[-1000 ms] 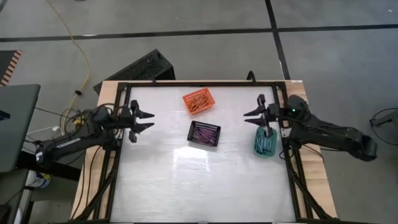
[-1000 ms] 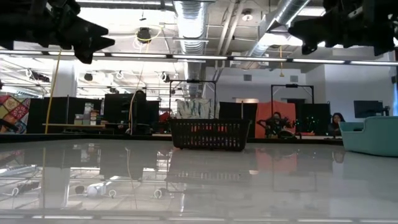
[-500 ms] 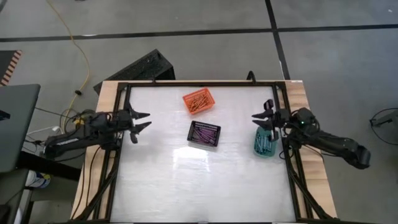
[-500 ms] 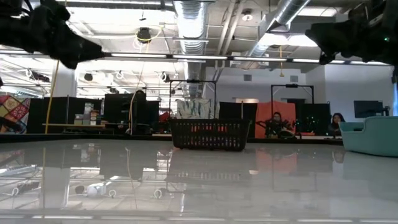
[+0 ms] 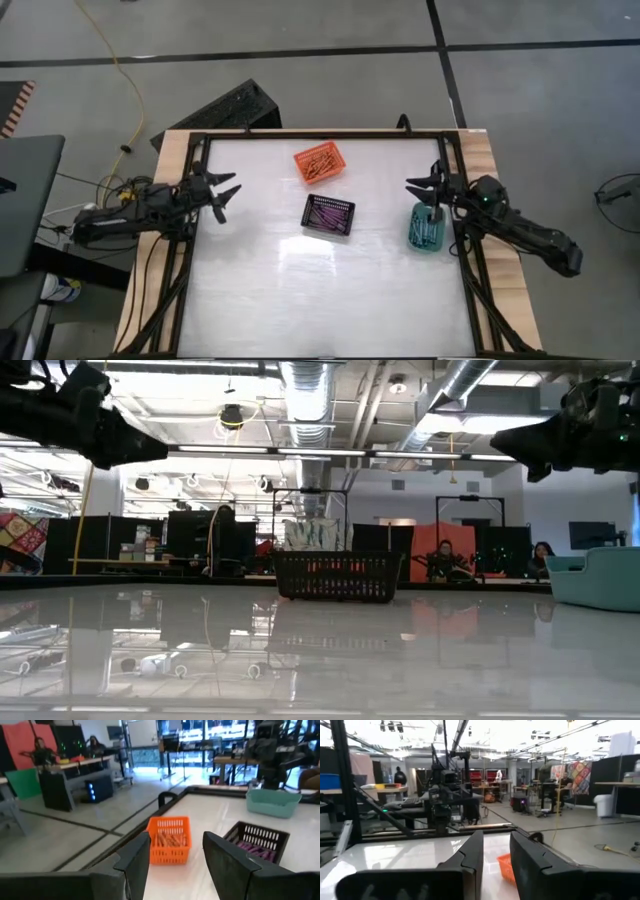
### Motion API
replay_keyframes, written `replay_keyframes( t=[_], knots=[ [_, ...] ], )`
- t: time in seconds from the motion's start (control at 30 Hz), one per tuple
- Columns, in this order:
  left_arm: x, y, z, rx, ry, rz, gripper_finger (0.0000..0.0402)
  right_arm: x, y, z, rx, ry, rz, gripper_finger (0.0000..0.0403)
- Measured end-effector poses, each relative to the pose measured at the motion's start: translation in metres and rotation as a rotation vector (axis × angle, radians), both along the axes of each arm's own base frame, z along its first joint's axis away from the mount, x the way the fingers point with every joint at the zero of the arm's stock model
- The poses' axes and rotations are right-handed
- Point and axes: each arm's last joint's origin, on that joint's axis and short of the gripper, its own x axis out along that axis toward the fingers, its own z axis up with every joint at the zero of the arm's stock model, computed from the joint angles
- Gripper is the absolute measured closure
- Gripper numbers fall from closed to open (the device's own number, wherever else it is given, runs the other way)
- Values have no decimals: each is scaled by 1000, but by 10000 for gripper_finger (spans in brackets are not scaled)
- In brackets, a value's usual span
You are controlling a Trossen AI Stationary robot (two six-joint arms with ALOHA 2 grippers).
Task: Sort crayons
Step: Return to Home Position
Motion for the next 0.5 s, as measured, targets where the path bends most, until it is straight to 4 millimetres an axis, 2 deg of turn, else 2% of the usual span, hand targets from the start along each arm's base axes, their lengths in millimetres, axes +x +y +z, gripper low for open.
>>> replay_keyframes(
  t=[0.17,0.27,0.43,0.5],
  knots=[
    [0,-2,2,23,-13,11,228,2,1,-1,-40,13,-51,305],
    [4,-5,-6,23,-22,-17,228,3,4,2,-85,-11,-56,305],
    [13,-16,-23,24,-31,-319,228,3,10,8,-133,-62,46,305],
    [14,-18,-28,0,0,-385,228,5,12,6,-119,-47,84,306]
  ],
)
